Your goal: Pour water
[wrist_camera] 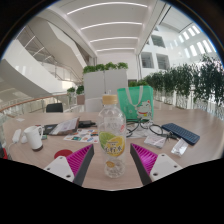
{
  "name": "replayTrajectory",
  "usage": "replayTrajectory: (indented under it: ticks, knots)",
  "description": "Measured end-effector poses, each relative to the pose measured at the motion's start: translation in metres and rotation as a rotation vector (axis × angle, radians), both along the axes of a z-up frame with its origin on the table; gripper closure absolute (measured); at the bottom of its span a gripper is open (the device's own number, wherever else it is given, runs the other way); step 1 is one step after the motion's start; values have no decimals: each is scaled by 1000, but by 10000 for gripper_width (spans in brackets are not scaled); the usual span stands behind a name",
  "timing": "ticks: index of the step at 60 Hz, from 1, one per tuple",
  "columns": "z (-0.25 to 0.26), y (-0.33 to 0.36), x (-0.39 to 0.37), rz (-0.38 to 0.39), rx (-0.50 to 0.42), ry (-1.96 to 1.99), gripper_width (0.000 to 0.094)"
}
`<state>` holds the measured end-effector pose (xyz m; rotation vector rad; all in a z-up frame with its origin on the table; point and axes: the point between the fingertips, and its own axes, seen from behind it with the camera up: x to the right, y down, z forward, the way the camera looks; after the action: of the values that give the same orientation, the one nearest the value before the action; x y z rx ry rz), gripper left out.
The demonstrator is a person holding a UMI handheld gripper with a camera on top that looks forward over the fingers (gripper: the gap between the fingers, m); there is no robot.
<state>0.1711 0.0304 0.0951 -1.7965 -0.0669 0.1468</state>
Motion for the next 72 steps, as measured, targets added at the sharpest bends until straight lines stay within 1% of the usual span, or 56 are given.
replayTrajectory:
  ticks: [5,8,9,10,11,15,17,18,21,24,25,26,28,30,32,33,38,45,46,47,48,52,53,55,58,59,60,64,67,68,69,72]
  knots:
    - [-11,37,1,-29,7,1,127]
    - [-11,53,0,-39,20,9,158]
    - [-10,58,0,-41,30,16,205]
    - [-10,63,0,-43,36,21,286]
    - [-11,67,-3,-33,28,23,405]
    - [-15,75,0,-48,24,-8,423]
    - [-13,77,0,-52,36,-21,421]
    - [-13,78,0,-60,40,-19,462]
    - [-15,79,4,-96,35,1,482]
    - [-16,80,3,-110,5,-10,511]
    - [-16,80,1,-108,-5,-18,540]
    - [-16,81,0,-108,-18,-25,541]
    - [-16,82,-2,-110,-41,-21,587]
    - [-16,82,-5,-110,-69,-12,577]
    - [-9,80,-10,-93,-79,-16,587]
    - [-2,79,-12,-87,-73,-22,575]
    - [43,87,-26,-85,-25,-118,577]
    - [122,94,-73,-31,43,-293,578]
    - [118,102,-80,-30,61,-332,576]
    - [125,103,-89,-26,73,-376,576]
    - [140,99,-96,-19,79,-427,576]
    - [154,101,-131,14,91,-634,578]
    - [141,109,-151,18,98,-693,577]
    - [136,110,-175,43,102,-819,578]
    - [121,115,-204,72,88,-1039,577]
    - [135,102,-198,103,85,-1108,577]
    - [124,109,-212,115,94,-1181,577]
    - [108,110,-247,186,110,-1465,578]
    - [102,111,-262,218,123,-1649,579]
    - [109,103,-259,244,113,-1709,579]
    - [101,114,-256,267,110,-1748,578]
    - [93,116,-263,302,101,-1916,578]
